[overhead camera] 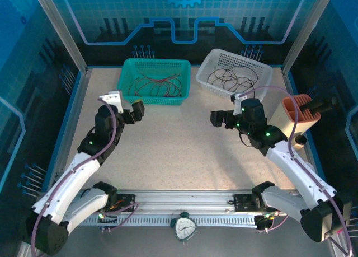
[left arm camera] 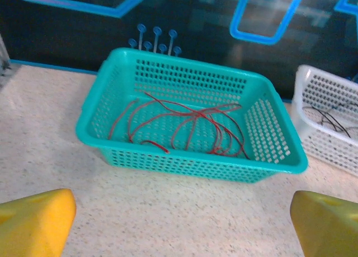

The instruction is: Untangle the cables

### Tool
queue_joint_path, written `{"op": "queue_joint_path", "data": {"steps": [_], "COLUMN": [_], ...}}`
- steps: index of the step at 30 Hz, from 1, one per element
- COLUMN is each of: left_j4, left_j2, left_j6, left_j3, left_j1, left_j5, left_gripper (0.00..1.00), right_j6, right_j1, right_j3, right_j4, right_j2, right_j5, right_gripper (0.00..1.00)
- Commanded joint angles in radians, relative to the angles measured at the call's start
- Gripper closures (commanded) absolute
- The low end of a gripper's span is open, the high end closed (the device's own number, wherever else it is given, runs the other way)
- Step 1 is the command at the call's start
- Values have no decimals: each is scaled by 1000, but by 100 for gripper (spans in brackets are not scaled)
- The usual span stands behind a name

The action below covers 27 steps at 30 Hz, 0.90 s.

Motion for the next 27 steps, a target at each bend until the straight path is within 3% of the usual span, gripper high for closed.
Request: {"op": "queue_joint_path", "data": {"steps": [1,8,11,15,20,27], "left_j4": [121,289,387,553,649,843], "left_j2": [-34,-39,-36,3,86,297], "left_j6": [65,203,249,318,273,294], "left_j3": [-48,-155,-199,-297,-363,-400], "left_j1": [2,2,13,30,61,91], "left_j5": [-119,-268,-280,-295,-346,-310], "left_gripper": [1,1,1,1,1,1], "right_j6": [-76,-246,-326,-374,-379,-445], "right_j1": [17,17,14,-17,-83,-132], "right_j3": [-60,-136,-146,-201,-261,-319], "right_j4": [164,363,434,577,685,815], "right_j2": [8,97,160,206,239,335], "right_j5": [130,292,357,340,313,336], "right_gripper": [0,0,0,0,0,0]}}
